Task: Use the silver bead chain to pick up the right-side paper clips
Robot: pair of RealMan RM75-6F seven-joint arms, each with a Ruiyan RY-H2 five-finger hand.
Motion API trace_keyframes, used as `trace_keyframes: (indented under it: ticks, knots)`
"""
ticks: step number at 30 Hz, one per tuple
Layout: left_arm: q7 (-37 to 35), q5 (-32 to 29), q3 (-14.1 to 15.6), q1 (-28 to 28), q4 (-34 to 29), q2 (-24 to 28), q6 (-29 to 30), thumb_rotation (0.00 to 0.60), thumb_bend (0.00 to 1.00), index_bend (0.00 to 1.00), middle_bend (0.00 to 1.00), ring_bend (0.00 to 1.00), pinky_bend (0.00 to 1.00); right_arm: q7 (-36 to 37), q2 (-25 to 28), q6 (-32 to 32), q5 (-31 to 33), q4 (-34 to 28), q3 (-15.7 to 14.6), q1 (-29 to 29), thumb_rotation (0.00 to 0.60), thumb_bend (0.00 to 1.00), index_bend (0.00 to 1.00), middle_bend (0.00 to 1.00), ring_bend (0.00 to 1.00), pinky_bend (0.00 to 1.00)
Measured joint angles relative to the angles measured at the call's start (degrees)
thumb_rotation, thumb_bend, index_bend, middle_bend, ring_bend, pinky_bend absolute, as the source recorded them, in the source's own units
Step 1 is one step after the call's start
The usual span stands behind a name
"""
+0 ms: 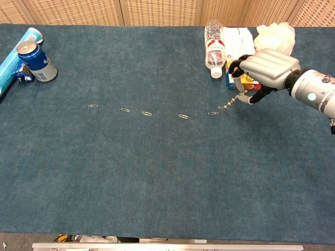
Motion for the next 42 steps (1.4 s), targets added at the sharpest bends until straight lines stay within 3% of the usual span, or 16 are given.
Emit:
trace_keyframes:
  ticks: [18, 29, 42]
  knots:
    - [-1.50, -0.67, -0.37, 0.84, -0.35, 1.02, 0.74, 0.600, 0.12, 0.38, 0.36, 0.30, 0.43, -0.58, -2.37, -1.36, 2.06, 1.69, -1.02, 2.04, 0.600, 0.32, 0.60, 0.25, 0.18, 0.34]
    - [-0.80, -1.11, -0.52, 0.68, -0.17, 0.79, 0.33, 0.600, 0.12, 0.38, 0.36, 0.30, 0.43, 0.16, 0.77, 2.38, 0.15, -1.40, -2.32, 0.30, 0.600, 0.32, 0.60, 0.26, 0.18, 0.34]
    - [0.58, -1.79, -0.37, 0.69, -0.83, 0.98, -0.18, 0.600, 0.12, 0.38, 0.36, 0.30, 0.43, -2.14, -0.29, 1.11, 1.22, -2.37, -0.70, 2.98, 0.600, 0.32, 0.60, 0.26, 0.18, 0.34]
